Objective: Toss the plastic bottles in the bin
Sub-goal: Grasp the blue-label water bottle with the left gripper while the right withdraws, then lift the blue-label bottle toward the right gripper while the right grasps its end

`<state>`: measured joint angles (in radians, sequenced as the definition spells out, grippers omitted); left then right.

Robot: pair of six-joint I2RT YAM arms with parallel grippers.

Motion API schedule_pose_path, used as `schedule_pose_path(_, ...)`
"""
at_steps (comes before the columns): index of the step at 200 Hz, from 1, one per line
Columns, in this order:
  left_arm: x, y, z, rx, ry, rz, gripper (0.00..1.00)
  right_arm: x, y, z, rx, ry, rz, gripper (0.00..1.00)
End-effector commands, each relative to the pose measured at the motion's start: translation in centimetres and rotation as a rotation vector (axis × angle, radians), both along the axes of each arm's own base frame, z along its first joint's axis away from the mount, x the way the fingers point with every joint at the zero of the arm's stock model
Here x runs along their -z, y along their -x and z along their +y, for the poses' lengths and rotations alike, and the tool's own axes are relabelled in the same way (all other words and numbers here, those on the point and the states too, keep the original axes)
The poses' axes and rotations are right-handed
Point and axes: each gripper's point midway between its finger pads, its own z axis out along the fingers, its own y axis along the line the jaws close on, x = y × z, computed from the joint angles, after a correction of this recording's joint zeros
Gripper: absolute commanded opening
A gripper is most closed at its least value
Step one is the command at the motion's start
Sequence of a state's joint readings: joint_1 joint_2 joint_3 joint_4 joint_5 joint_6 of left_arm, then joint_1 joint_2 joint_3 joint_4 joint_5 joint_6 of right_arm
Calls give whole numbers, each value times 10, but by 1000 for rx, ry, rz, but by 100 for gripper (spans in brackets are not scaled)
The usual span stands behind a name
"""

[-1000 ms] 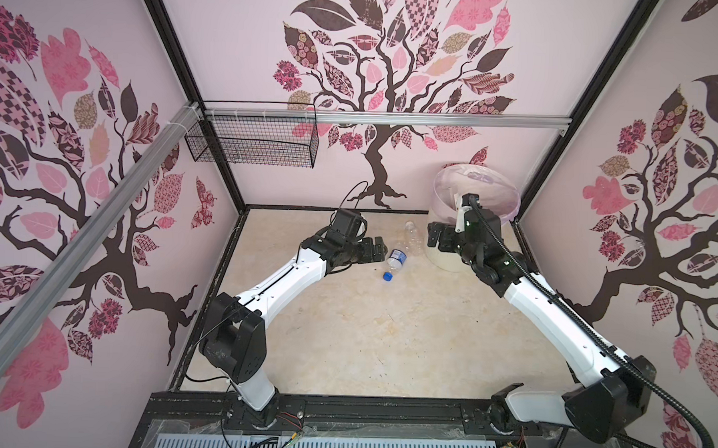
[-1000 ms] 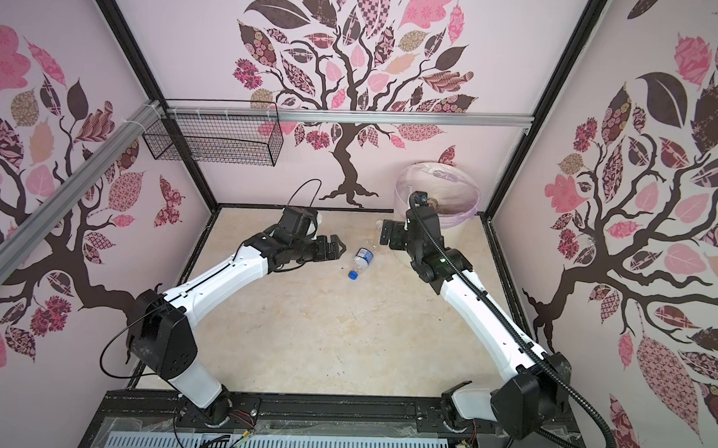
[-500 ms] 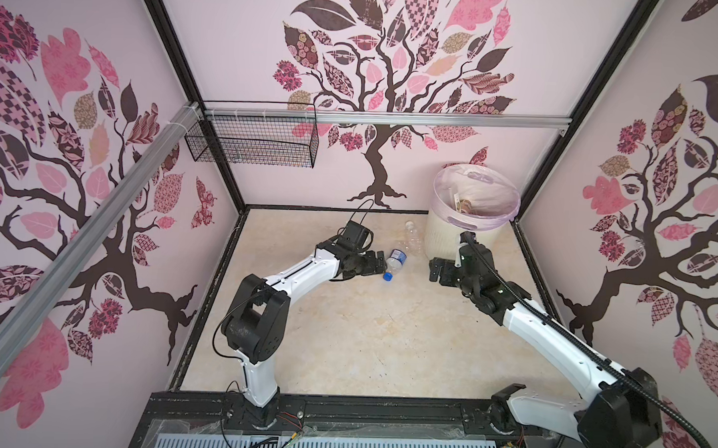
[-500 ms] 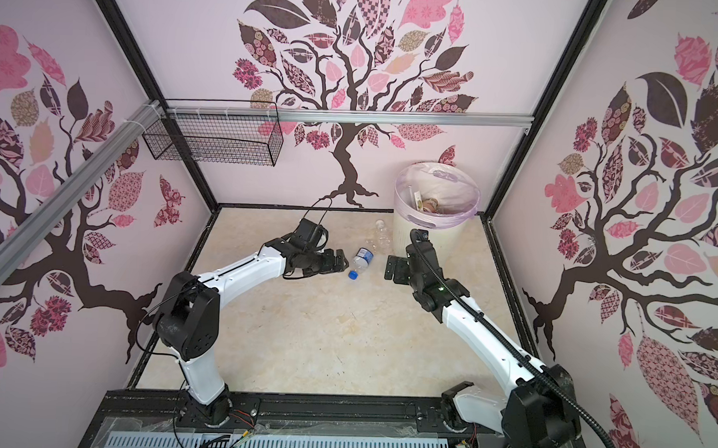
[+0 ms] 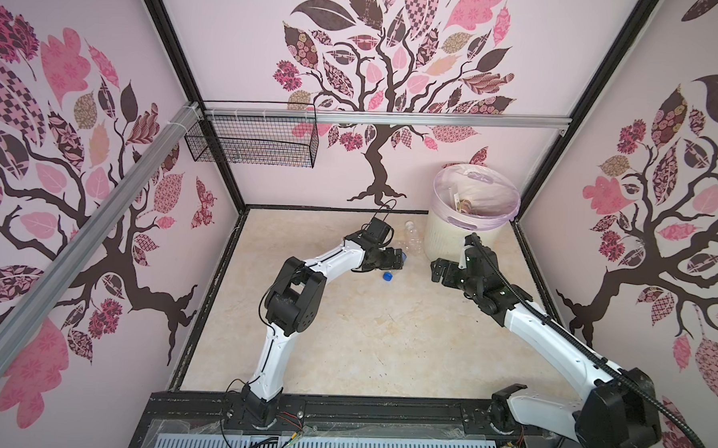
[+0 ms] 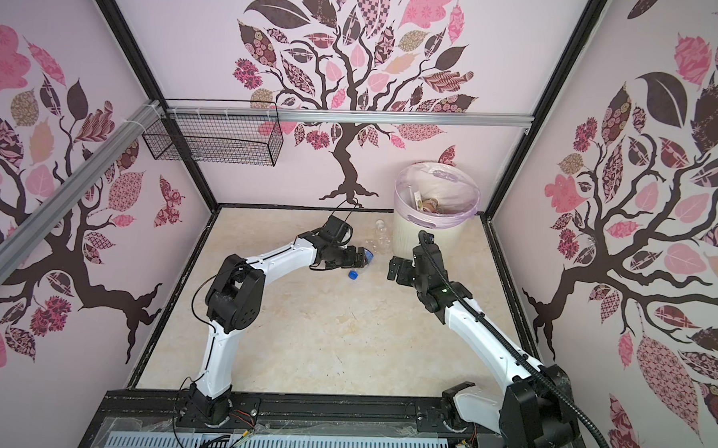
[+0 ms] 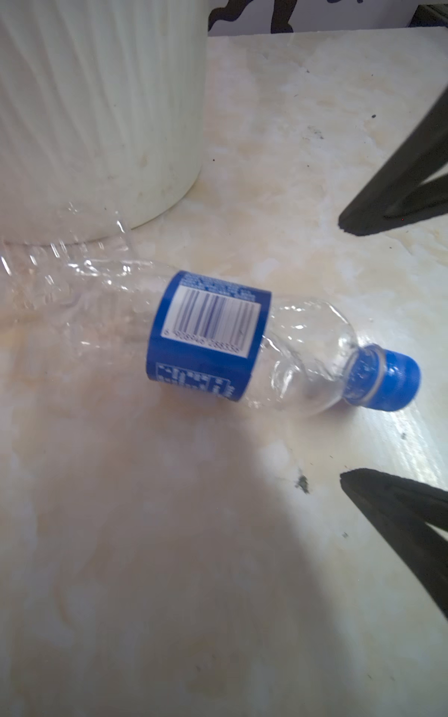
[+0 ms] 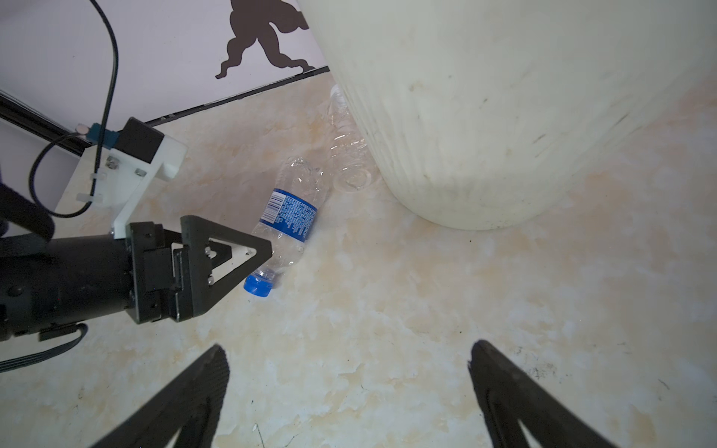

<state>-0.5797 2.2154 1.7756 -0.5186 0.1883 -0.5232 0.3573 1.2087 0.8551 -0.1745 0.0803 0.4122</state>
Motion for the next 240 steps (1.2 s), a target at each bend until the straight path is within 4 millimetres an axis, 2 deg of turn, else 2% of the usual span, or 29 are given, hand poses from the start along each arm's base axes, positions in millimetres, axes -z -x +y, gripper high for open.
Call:
schedule_pose_path(1, 2, -13, -13, 15, -3, -15, 98, -14, 1, -4, -2, -39, -37, 100)
schedule_pose_path(29, 19, -21, -16, -1, -11, -4, 95, -16, 0, -13, 12, -58, -43, 100)
schedule_pose_path(55, 33, -23, -17, 2, -20, 7, 89, -17, -1, -12, 8, -66, -48, 100)
schedule_pose_path(74, 43, -22, -17, 9, -27, 19, 80, -17, -1, -10, 4, -80, -49, 99)
schedule_pose_path(90, 48, -21, -16, 13, -29, 29, 67, -17, -1, -8, 2, -92, -47, 99)
schedule_pose_path(113, 40, -17, -17, 31, -8, 20, 53, -19, 0, -8, 0, -96, -48, 100)
schedule_pose_path(150, 5, 0, -11, 54, 50, -35, 47, -27, -4, -3, -11, -118, -53, 100)
schedule_pose_path(169, -28, 12, -5, 57, 103, -95, 48, -36, -8, 5, -36, -159, -52, 100)
schedule_pose_path(202, -83, 36, 1, 73, 211, -204, 48, -62, -20, 24, -84, -252, -66, 100)
schedule_pose_path(240, -127, 59, 2, 109, 279, -279, 49, -97, -31, 53, -165, -351, -98, 100)
